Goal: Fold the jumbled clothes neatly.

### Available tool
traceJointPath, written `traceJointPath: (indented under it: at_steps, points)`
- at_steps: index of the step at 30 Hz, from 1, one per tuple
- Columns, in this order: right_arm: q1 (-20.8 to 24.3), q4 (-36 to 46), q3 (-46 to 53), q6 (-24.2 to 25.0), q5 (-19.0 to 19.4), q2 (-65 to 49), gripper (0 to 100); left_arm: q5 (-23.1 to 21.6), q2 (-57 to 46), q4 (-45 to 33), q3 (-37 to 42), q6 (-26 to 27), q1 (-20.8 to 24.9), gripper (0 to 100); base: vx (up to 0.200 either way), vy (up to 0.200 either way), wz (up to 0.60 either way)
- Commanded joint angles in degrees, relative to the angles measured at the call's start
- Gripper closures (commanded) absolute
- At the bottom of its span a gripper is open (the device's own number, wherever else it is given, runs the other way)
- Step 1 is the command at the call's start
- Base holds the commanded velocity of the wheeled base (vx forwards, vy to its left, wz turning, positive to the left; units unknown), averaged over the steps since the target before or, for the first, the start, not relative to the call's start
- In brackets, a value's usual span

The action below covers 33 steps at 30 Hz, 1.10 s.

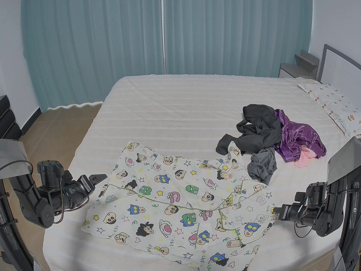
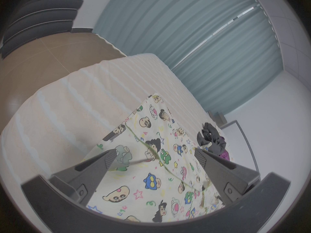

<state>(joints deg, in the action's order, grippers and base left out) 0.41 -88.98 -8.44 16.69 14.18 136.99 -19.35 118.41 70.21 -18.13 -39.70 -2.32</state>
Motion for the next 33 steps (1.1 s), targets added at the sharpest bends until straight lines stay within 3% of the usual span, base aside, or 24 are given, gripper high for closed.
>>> traceJointPath:
  at_steps: [1,4,5,11,16,19,21,22,23,27,33]
  points:
    - [-0.77,-1.02,-0.35,-0.08,-0.03,0.12,100,-1.40,0.16,-0.42,1.16,1.38,-1.73,0,0.000,0.000,0.00]
    - [-1.47,-1.02,-1.14,-0.17,-0.03,-0.05,100,-2.45,0.51,-0.68,2.22,4.99,-2.87,0,0.000,0.000,0.00]
    - [-1.64,-1.02,-1.41,-0.17,-0.03,-0.05,0,-2.54,0.77,-0.86,2.22,5.95,-3.13,0,0.000,0.000,0.00]
    - [-1.82,-1.02,-0.62,-0.08,0.06,-0.58,0,-2.80,0.86,-3.41,2.48,8.42,-4.10,0,0.000,0.000,0.00]
    - [-0.85,-1.02,4.92,1.06,0.76,-6.56,0,-7.72,-0.19,-2.88,4.59,8.42,-4.89,0,0.000,0.000,0.00]
    - [3.36,-1.02,8.44,2.30,1.12,-10.16,0,-7.81,-0.46,-2.88,5.73,8.42,-5.07,0,0.000,0.000,0.00]
    - [3.80,-1.02,8.44,2.47,1.12,-10.51,0,-7.81,-0.46,-2.88,5.73,8.42,-5.15,0,-0.100,0.000,0.00]
    - [8.37,0.91,8.44,7.22,-0.64,-12.01,0,-7.90,-0.46,-2.97,6.35,8.33,-5.33,0,-0.200,0.000,0.00]
    - [9.87,1.09,8.44,9.24,-1.35,-12.27,0,-7.90,-0.46,-2.79,7.05,8.42,-5.33,0,-0.200,0.000,0.00]
    - [14.53,1.62,8.44,12.05,-2.14,-12.44,0,-7.90,-0.37,-2.88,8.02,8.42,-5.42,0,-0.200,0.000,0.00]
    - [22.70,2.49,8.44,16.36,-7.59,-13.06,0,-7.90,0.25,-3.41,10.48,10.88,-5.59,0,-0.067,0.000,0.00]
